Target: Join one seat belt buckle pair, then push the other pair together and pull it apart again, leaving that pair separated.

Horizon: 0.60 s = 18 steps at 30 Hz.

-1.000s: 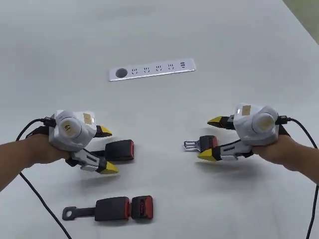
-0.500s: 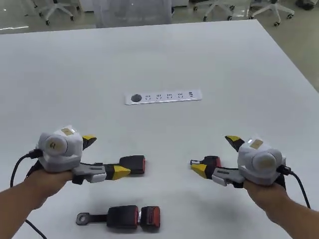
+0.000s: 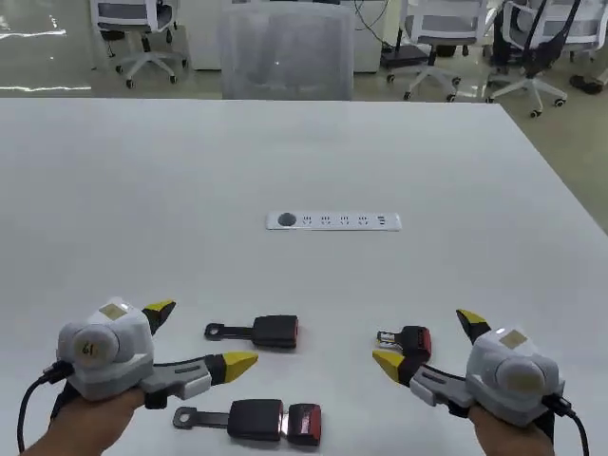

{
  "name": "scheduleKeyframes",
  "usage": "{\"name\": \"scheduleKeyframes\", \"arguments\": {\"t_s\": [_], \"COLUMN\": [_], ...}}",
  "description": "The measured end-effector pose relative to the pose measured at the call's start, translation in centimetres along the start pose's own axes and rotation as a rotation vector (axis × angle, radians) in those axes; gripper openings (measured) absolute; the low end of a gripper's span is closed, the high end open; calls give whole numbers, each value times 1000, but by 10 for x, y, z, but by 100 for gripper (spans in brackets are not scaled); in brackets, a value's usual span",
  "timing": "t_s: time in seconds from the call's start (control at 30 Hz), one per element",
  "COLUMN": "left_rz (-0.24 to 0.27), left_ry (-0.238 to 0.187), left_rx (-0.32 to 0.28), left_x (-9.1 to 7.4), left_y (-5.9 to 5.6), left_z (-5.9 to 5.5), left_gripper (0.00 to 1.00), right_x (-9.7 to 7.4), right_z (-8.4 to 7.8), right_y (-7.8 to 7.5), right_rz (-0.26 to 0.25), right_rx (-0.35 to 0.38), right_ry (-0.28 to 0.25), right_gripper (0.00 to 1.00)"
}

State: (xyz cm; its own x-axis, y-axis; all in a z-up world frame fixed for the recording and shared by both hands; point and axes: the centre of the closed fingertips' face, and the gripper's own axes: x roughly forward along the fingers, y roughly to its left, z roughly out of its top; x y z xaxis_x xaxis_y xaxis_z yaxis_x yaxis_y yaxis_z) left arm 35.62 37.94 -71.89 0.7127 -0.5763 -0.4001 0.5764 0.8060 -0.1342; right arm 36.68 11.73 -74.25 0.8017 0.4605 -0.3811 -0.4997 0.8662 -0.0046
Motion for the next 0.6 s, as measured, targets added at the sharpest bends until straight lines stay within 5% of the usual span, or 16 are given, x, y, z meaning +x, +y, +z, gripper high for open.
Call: {"name": "scheduleKeyframes", "arguments": {"t_s": [0.17, 0.37, 0.6], "left_rz": [-49, 28, 36], "left_ry": [33, -26, -42], "left_rx": [49, 30, 30], "left_x": [-22, -54, -89], "left_y": [-14, 0, 8], "left_z": [-14, -14, -23], "left_gripper": [100, 100, 100], "right_x": [-18, -48, -76], "right_z": [-5, -8, -18], "right_y": [11, 9, 17], "right_rz": [15, -38, -39], "right_rx": [-17, 3, -19], "right_ry": [5, -12, -12], "right_gripper": [96, 100, 100]}}
